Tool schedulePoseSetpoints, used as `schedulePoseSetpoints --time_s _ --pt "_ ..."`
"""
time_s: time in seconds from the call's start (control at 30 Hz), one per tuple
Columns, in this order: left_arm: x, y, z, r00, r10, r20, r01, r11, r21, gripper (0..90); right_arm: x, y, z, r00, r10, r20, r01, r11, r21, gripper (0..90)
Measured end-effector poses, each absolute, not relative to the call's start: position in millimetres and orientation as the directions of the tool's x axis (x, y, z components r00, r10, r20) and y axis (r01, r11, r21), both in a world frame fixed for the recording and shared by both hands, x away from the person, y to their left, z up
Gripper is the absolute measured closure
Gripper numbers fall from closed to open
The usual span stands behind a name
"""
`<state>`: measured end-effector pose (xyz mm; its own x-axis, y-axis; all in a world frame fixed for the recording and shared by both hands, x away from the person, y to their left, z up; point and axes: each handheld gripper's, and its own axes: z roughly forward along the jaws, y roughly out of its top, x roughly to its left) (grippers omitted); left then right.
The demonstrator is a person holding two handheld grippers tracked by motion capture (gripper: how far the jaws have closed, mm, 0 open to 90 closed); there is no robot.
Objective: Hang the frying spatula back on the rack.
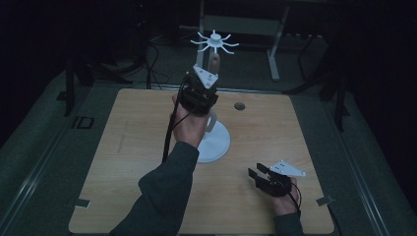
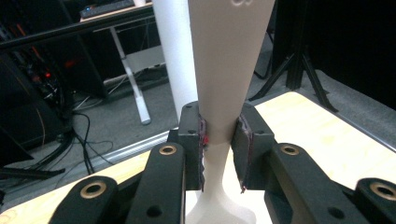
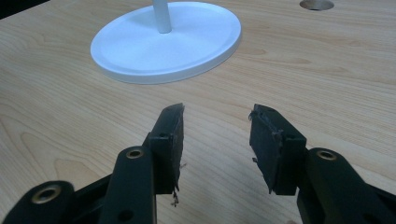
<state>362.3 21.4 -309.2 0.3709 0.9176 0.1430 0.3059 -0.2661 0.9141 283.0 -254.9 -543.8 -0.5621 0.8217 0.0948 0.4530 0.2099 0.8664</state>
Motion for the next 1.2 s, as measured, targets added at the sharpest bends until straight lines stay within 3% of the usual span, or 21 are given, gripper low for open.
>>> schedulePoseSetpoints --time_s 1.03,1.2 --pt "377.4 24.5 -311.0 0.378 0.913 0.152 0.33 -0.287 0.899 73.7 282.4 -255.1 -544.1 -0.562 0.822 0.09 0.451 0.214 0.867 54.2" --pt "368.2 28.6 -314.9 0.397 0.908 0.134 0.3 -0.266 0.916 61.2 282.4 -254.8 -544.5 -0.563 0.821 0.09 0.453 0.216 0.865 54.1"
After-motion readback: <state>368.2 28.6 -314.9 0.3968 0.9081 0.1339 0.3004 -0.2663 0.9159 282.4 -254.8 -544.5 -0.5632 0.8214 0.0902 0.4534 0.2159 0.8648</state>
